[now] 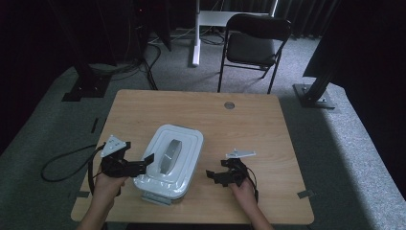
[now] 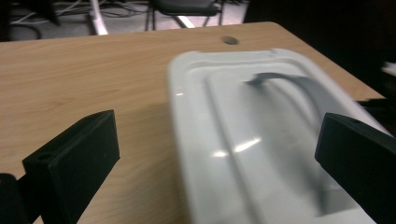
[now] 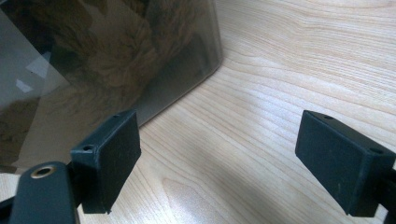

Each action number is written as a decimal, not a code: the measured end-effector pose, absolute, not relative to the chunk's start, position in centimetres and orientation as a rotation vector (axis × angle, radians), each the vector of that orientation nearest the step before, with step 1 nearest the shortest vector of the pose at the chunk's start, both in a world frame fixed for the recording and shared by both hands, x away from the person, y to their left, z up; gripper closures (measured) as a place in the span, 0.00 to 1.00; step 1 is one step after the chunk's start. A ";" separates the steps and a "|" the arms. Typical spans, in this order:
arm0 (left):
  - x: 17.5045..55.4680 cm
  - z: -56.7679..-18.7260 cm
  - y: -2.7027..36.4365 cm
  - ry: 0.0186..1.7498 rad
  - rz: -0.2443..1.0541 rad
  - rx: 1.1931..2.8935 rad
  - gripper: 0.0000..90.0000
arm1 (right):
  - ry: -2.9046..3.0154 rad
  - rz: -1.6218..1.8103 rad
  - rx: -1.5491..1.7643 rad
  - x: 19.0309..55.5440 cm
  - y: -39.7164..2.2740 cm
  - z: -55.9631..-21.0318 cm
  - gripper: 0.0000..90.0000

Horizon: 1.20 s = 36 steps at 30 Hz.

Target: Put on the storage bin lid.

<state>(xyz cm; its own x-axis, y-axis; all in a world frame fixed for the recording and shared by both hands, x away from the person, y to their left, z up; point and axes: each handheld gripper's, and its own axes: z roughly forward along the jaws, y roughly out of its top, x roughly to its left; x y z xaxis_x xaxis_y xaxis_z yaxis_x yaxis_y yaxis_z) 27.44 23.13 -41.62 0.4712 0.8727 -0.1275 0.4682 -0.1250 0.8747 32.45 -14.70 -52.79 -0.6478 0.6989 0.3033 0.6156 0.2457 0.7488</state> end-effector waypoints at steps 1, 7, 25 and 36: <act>27.5 -41.8 23.4 1.154 0.560 1.763 0.01 | 2.404 1.376 1.274 32.4 -14.7 -52.8 0.15; 28.7 -43.1 26.1 1.253 0.594 1.727 0.01 | 2.410 1.370 1.277 32.4 -14.8 -53.0 0.15; 30.7 -49.5 28.6 1.401 0.596 1.768 0.01 | 2.412 1.367 1.279 32.4 -14.8 -53.1 0.15; 31.0 -51.4 26.4 1.376 0.549 1.844 0.01 | 2.412 1.372 1.278 32.4 -15.0 -52.9 0.15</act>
<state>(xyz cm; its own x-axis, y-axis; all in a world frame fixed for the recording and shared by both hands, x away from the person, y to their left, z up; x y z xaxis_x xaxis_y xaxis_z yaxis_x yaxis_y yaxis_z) 30.95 26.36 -51.36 0.3276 0.9398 -0.0974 0.6145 -0.1336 0.7775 32.43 -14.96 -52.93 -0.6467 0.6983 0.3067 0.6207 0.2481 0.7438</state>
